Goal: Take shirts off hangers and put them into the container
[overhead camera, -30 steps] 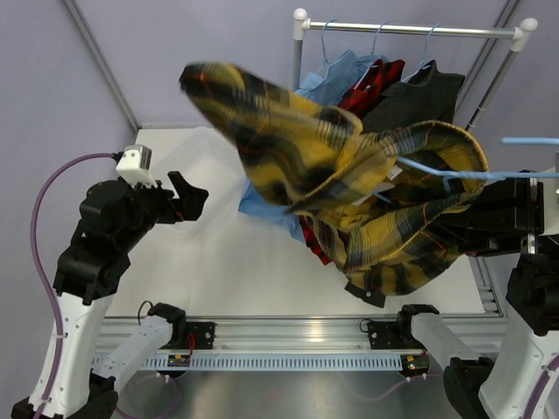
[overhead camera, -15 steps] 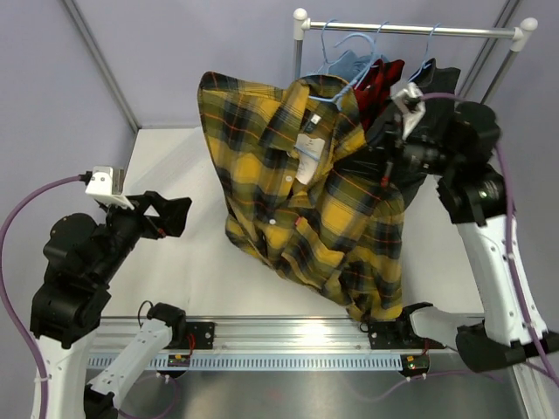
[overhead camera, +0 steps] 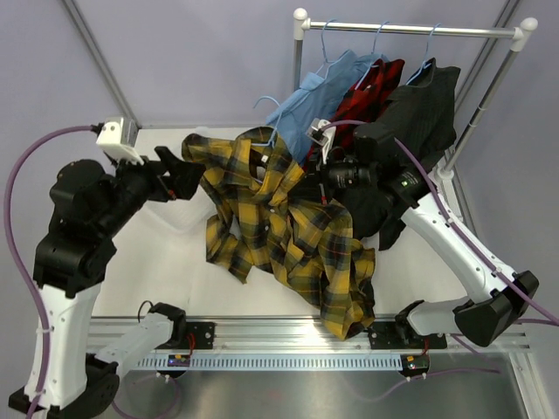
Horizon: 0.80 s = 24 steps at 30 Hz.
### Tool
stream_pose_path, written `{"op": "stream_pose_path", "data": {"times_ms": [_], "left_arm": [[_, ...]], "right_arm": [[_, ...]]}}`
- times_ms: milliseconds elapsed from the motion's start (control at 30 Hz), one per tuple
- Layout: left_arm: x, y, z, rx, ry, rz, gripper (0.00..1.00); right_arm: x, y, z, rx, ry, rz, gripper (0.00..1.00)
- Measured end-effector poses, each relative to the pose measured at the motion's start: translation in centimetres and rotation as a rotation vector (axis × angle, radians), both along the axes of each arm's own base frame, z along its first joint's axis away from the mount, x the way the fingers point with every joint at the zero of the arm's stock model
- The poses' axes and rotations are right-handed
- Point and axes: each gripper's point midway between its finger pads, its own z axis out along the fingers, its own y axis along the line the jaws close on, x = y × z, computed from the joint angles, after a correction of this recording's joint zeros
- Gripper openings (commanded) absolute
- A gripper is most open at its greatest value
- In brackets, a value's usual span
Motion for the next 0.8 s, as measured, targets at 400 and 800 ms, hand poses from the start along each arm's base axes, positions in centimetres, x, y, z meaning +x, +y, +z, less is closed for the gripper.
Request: {"op": "stream_pose_path", "data": {"times_ms": [400,800], "left_arm": [[3.2,-8.9,3.2,-0.109,-0.002,-0.226,0.99],[2.7,-13.6,5.4,-0.072,-0.089,-0.276,0.91]], "right_arm": [[-1.9,3.1,-0.3,0.004,0.003,0.008,0.0],[-2.2,3.9,-0.3,0.009,0.025,-0.01,0.0]]}}
